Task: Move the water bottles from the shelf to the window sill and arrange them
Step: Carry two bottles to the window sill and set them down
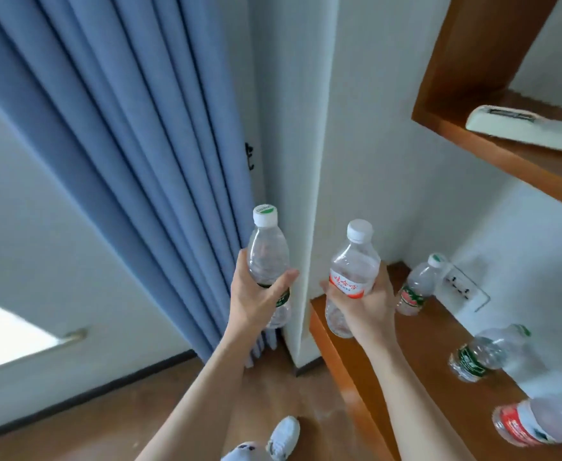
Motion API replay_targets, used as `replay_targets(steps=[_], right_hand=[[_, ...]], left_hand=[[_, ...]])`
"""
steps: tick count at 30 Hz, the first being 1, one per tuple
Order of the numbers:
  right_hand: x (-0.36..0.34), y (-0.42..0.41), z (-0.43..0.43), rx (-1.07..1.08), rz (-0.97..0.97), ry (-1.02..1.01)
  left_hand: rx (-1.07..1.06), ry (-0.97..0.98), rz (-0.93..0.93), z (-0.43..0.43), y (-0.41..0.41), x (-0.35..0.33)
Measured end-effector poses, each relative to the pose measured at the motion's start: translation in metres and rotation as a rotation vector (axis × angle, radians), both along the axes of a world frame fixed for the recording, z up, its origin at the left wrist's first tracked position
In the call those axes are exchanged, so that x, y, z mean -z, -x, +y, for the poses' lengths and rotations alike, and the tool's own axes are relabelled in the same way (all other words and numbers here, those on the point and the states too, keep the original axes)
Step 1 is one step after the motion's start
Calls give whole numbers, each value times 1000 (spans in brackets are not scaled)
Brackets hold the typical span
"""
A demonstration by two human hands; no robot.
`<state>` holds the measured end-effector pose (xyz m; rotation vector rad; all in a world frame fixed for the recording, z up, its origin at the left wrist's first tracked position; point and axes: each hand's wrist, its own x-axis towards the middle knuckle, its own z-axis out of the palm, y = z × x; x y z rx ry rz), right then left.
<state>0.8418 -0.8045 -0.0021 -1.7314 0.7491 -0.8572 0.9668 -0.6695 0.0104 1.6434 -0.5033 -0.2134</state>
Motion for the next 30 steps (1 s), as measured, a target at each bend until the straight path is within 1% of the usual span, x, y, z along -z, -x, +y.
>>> replay_targets(steps=[7, 12, 16, 21, 23, 30], right_hand=[[-6, -58, 100, -442, -14, -37], [-9, -93, 183, -696, -1, -9], [-5, -112, 249, -856, 25, 18], [4, -134, 325, -1014, 41, 54], [7, -146, 353, -1064, 47, 65], [15, -217, 452, -1183, 84, 101]], left_hand=[[-448, -80, 24, 136, 10, 2], [-728, -94, 26, 230, 26, -3], [-932, -116, 0, 294, 44, 0], [-1114, -145, -5, 361, 54, 10], [-1169, -128, 0, 384, 50, 13], [-1277, -111, 30, 474, -3, 29]])
